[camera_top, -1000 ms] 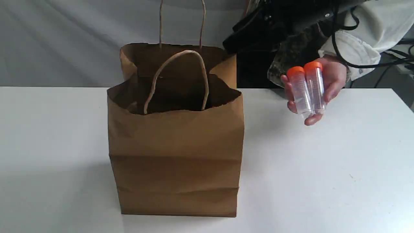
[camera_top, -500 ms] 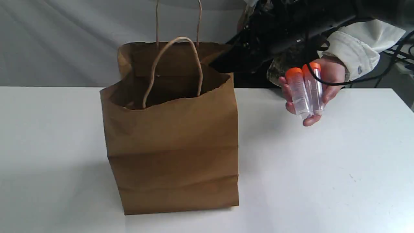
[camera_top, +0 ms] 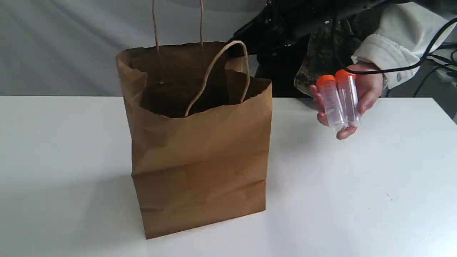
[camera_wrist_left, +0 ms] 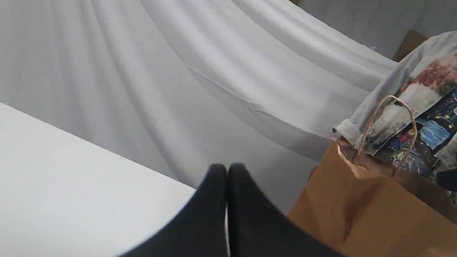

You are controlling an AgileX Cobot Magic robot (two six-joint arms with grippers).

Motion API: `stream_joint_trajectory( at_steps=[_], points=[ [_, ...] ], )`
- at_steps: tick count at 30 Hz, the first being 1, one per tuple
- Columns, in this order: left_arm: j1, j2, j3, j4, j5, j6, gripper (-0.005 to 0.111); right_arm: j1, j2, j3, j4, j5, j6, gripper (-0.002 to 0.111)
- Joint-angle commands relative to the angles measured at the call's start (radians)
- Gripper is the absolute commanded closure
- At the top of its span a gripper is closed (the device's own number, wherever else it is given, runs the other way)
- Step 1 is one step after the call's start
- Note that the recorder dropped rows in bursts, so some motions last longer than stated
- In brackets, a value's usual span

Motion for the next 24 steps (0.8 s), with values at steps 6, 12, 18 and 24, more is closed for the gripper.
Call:
stream_joint_trajectory(
  at_steps=[6, 12, 18, 24],
  points=[
    [0.002, -0.003, -0.003, 0.002, -0.003, -0.010, 0.107, 0.003, 0.012, -0.008, -0.025, -0.099, -0.125, 0.046],
    [0.002, -0.003, -0.003, 0.002, -0.003, -0.010, 0.107, 0.026, 0.039, -0.008, 0.000, -0.116, -0.153, 0.047],
    [0.002, -0.003, -0.003, 0.002, -0.003, -0.010, 0.107, 0.041, 0.075, -0.008, -0.037, -0.101, -0.107, 0.056],
    [0.002, -0.003, -0.003, 0.002, -0.003, -0.010, 0.107, 0.043, 0.052, -0.008, -0.150, -0.059, 0.015, 0.088]
  ],
)
